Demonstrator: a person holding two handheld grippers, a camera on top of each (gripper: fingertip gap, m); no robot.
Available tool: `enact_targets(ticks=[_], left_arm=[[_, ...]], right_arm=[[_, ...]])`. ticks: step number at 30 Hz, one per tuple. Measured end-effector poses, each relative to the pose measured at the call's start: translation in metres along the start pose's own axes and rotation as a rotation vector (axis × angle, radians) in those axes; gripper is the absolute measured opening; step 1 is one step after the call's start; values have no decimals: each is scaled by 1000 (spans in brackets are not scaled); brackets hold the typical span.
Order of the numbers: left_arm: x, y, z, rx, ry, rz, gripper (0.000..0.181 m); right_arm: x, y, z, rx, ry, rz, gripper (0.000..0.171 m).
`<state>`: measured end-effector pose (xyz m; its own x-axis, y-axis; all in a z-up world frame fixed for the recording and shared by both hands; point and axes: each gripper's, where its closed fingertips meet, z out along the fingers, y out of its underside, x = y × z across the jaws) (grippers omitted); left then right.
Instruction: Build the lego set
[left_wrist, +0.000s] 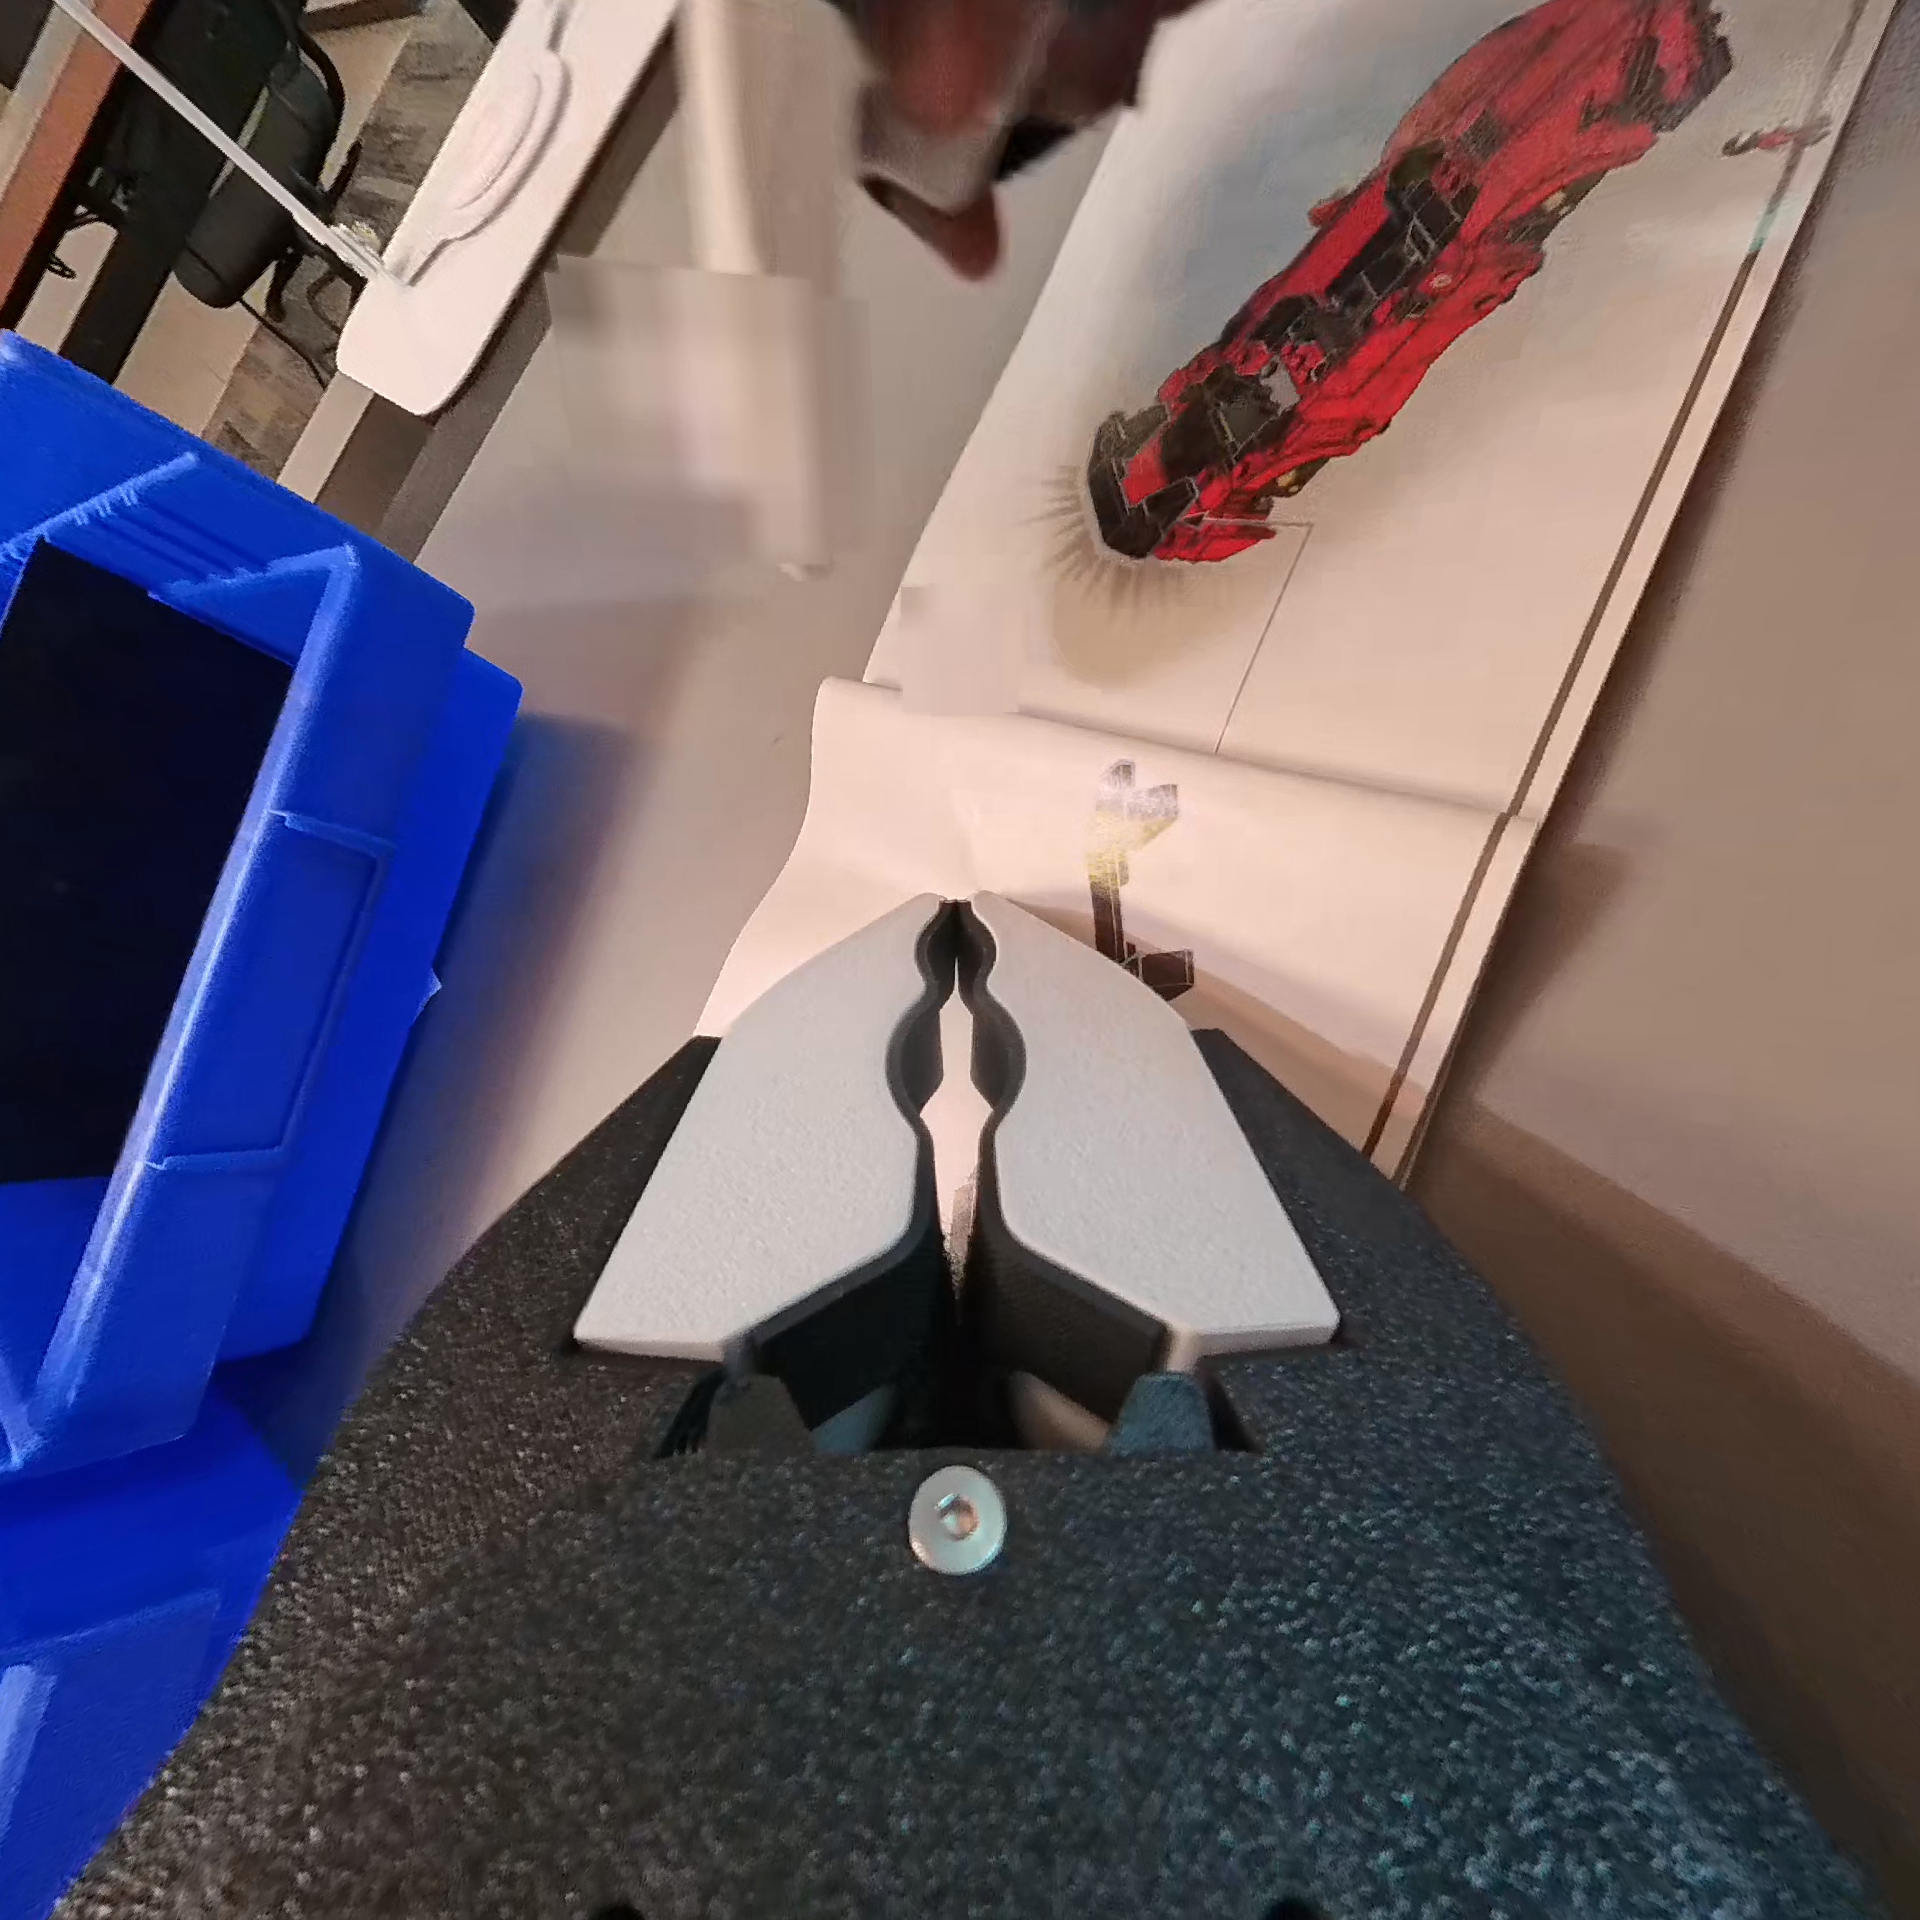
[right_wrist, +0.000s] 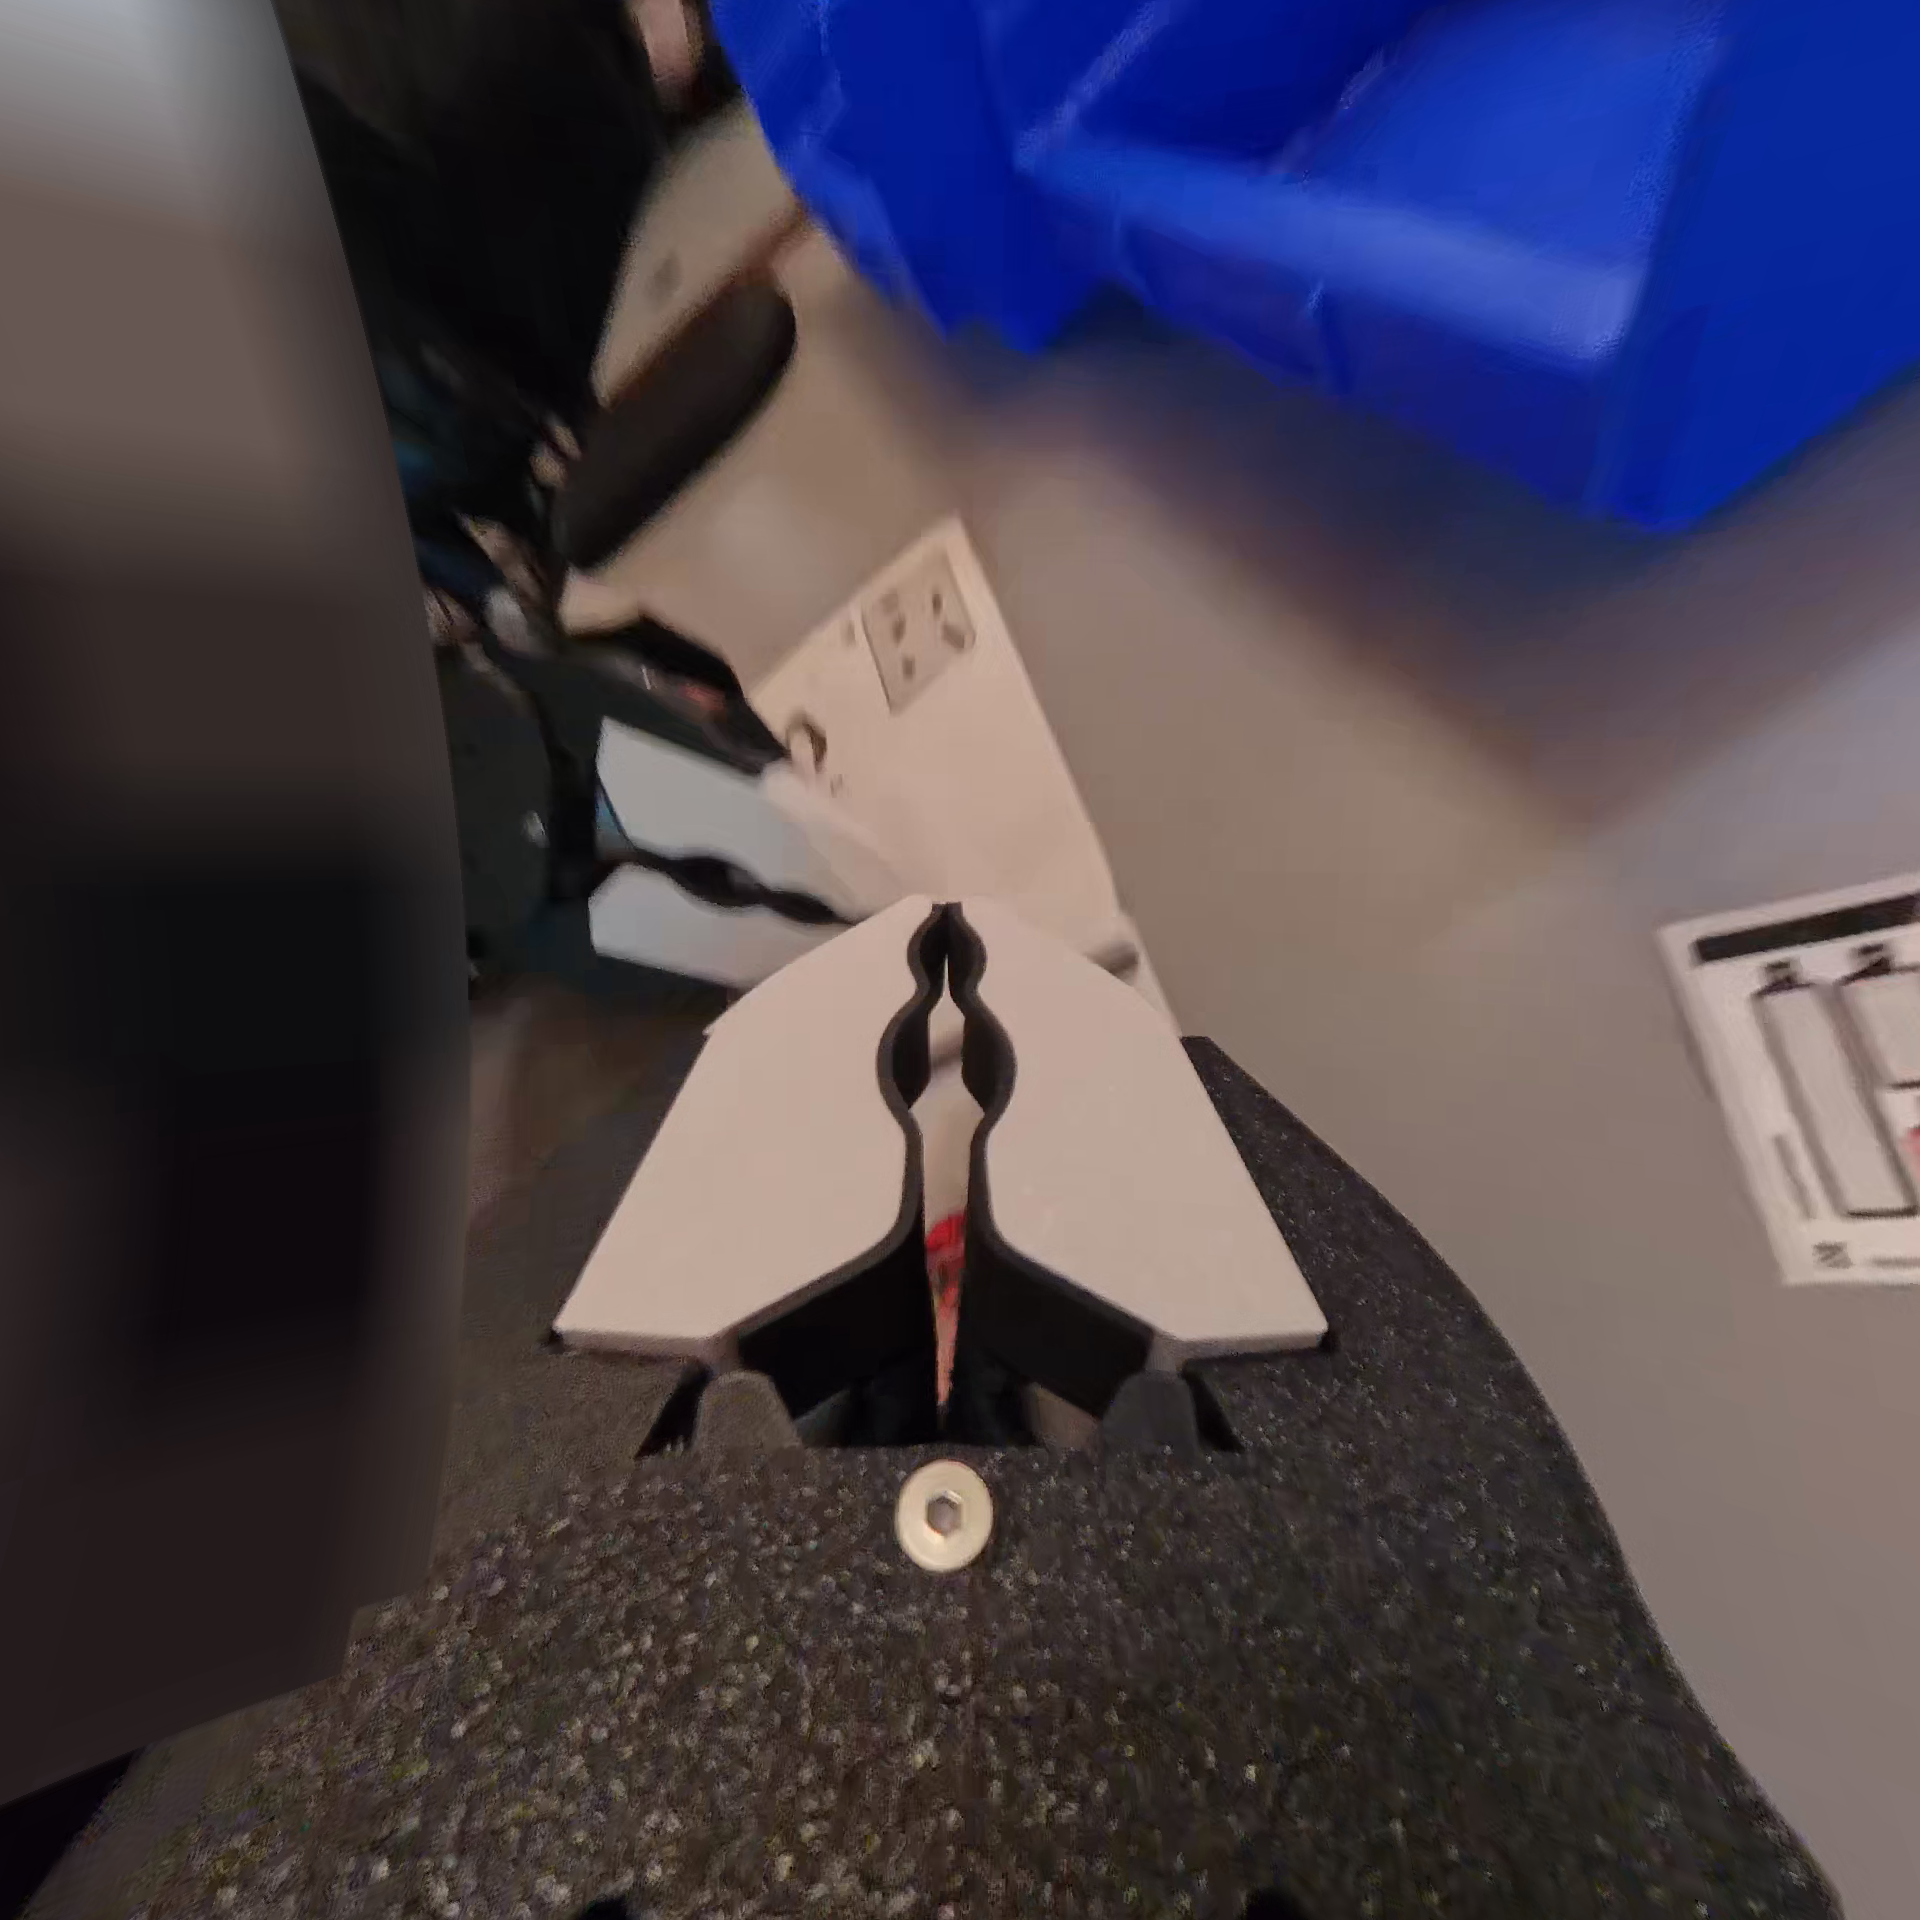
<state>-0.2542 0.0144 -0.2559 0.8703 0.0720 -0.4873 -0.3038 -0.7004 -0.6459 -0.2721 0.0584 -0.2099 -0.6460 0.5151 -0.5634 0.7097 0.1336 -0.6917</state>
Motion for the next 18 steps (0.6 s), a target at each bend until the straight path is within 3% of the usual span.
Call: enact_targets(ticks=[5, 8, 12, 18], left_arm=[[1, 0, 0, 2, 13, -10, 0], [3, -1, 0, 9, 28, -9, 0], [3, -1, 1, 9, 30, -11, 0], [3, -1, 1, 12, 31, -5, 0]], right_arm=[[-33, 66, 32, -257, -128, 12, 1], [-41, 73, 32, -246, -113, -30, 0], [-55, 84, 31, -257, -117, -236, 0], [-57, 88, 33, -218, -124, -96, 0]])
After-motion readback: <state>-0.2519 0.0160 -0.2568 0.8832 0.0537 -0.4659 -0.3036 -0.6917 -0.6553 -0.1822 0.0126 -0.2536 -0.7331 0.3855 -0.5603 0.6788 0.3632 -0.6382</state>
